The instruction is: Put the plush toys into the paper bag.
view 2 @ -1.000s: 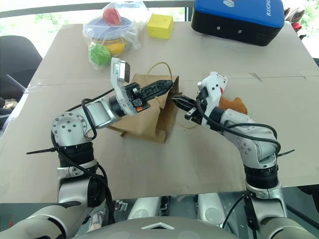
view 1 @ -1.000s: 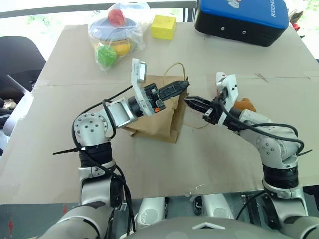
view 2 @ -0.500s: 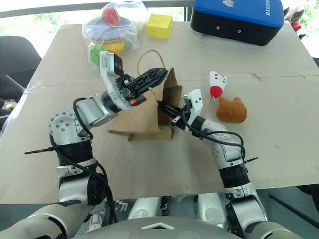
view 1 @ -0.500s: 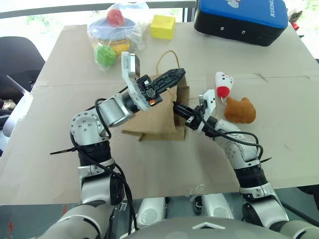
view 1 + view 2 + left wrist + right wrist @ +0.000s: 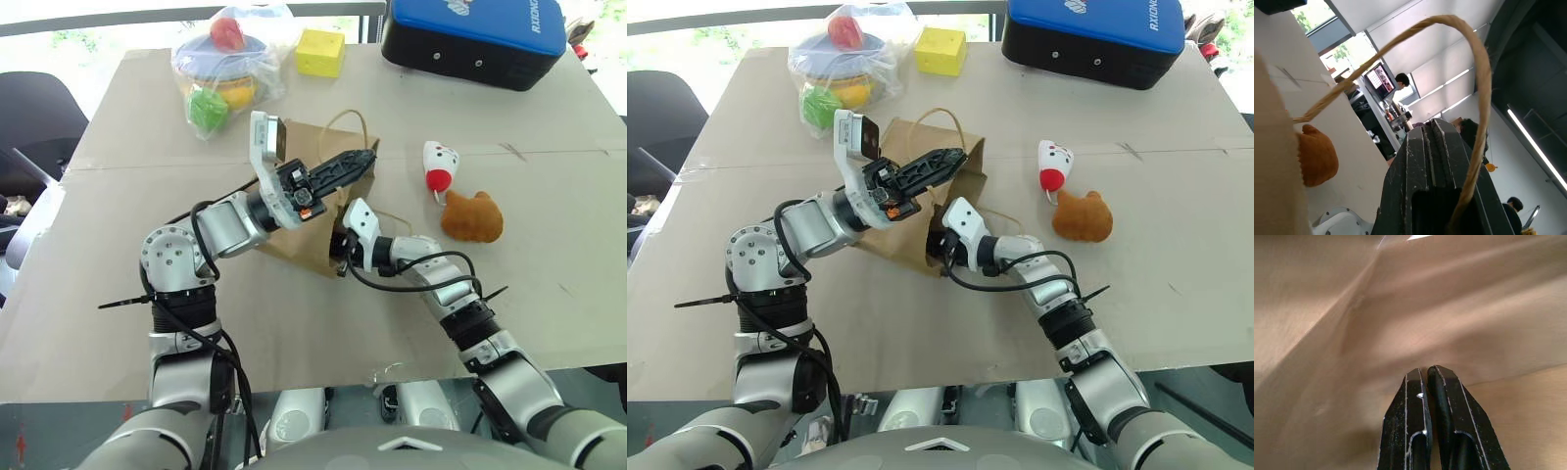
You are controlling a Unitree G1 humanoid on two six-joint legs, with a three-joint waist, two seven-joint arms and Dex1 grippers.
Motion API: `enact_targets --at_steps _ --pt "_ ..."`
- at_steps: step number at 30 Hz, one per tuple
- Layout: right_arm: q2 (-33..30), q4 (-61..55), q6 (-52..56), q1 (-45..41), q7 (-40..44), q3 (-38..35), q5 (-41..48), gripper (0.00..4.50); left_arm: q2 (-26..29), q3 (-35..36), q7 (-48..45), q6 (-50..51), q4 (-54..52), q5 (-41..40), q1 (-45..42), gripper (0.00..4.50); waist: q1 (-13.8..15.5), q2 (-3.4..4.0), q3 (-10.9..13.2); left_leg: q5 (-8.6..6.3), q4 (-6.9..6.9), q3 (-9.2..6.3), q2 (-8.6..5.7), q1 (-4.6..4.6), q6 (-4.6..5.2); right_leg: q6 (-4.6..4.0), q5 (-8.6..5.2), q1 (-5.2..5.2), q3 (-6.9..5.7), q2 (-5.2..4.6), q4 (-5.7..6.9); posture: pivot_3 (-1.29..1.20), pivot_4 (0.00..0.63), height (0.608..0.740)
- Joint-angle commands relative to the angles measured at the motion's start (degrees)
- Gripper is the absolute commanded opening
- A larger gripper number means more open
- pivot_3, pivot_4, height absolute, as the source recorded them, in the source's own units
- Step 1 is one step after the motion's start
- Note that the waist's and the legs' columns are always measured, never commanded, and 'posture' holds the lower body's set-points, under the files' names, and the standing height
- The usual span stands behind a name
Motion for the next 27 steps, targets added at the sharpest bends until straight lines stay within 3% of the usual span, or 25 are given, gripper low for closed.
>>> enact_targets --at_steps 1,6,16,20,23,27 --pt "-0.3 1.4 1.2 1.4 -0.6 1.3 -2.5 0.09 2.7 0.7 -3.9 -1.5 -2.3 2.0 -2.3 0.00 0.0 0.01 0.0 0.01 0.00 -0.03 -0.01 0.00 -0.02 0.00 0.00 0.00 0.00 0.01 0.00 0.00 0.150 0.740" --pt "1.7 0.3 8.8 4.0 -8.1 -3.1 -1.8 0.09 7.0 -0.5 -12.2 -4.5 -2.8 10.5 -6.2 0.00 0.1 0.02 -0.1 0.03 0.00 -0.35 -0.17 0.05 -0.05 0.00 0.00 0.07 -0.03 -0.01 0.01 0.00 0.150 0.740" --pt "3.3 -13.2 19.1 8.4 -19.9 -8.0 -1.8 0.09 12.6 -2.5 -27.4 -10.7 5.7 25.9 -15.1 0.00 0.8 0.05 -0.1 0.05 -0.12 -1.26 -0.91 0.13 -0.10 0.00 0.00 0.14 -0.07 -0.20 0.02 0.00 0.150 0.740" --pt "4.8 -20.1 20.4 9.2 -25.4 -9.0 -2.8 0.09 14.4 -7.7 -35.3 -17.4 8.0 36.7 -16.3 0.00 0.8 0.07 0.0 0.06 -0.13 -1.44 -1.00 0.05 -0.10 0.00 0.00 0.09 -0.10 -0.20 0.03 0.00 0.150 0.740" --pt "3.3 -28.4 22.5 9.0 -27.3 -8.4 -4.4 0.09 16.3 -14.8 -42.9 -26.1 6.6 47.6 -13.5 0.00 0.2 0.12 0.0 0.06 -0.30 -1.45 -1.12 0.06 -0.10 0.00 0.00 -0.02 0.07 -0.20 -0.01 0.00 0.150 0.740" --pt "-3.9 -37.5 27.4 8.4 -21.9 -9.4 -1.9 0.09 14.0 -15.2 -44.2 -30.0 8.8 51.7 -13.0 0.00 0.0 0.10 0.0 0.07 -0.38 -1.62 -1.17 0.04 -0.11 0.00 0.00 -0.20 0.30 -0.07 -0.02 0.00 0.150 0.740"
